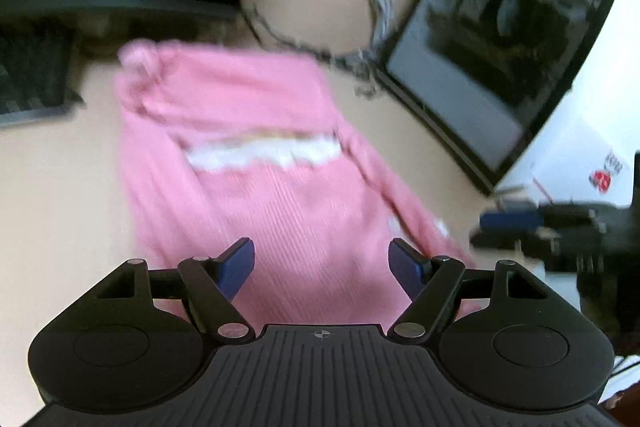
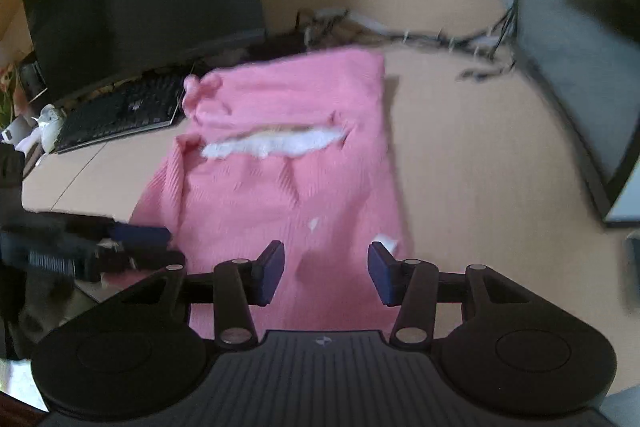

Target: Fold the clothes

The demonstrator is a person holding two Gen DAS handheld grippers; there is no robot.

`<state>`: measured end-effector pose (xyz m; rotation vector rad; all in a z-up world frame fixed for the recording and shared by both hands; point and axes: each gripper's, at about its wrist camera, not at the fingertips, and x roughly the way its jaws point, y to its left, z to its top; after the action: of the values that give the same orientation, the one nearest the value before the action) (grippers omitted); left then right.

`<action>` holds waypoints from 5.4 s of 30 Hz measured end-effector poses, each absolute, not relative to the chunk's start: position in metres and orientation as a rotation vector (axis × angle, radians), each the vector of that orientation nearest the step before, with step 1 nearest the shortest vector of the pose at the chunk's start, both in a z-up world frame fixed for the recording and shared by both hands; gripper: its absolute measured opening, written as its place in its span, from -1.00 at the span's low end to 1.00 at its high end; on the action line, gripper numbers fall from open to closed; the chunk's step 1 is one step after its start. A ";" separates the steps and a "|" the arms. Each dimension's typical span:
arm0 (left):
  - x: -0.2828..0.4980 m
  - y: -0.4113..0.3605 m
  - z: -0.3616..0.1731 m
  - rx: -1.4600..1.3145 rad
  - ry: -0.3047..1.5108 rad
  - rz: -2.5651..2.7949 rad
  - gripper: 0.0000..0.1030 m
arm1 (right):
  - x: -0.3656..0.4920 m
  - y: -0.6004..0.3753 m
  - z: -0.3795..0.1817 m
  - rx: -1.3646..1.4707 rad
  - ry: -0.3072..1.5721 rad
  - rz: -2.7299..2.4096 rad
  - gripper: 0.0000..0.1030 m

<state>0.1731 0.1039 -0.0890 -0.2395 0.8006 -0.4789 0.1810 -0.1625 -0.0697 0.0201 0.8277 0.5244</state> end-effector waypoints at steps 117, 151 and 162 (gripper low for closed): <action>0.328 0.186 -0.015 -0.487 0.834 -0.351 -0.55 | 0.325 -0.140 0.027 -0.015 0.720 0.654 -0.70; 0.241 0.142 -0.084 -0.360 0.966 -0.530 0.56 | 0.248 -0.141 -0.068 -0.216 0.801 0.234 1.00; 0.269 0.152 -0.087 -0.366 0.929 -0.504 0.56 | 0.213 -0.119 -0.041 -0.133 0.756 0.257 1.00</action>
<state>0.2689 0.1523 -0.0872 -0.3662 0.9289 -0.5036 0.2126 -0.1189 -0.0410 -0.1326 0.7556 0.2575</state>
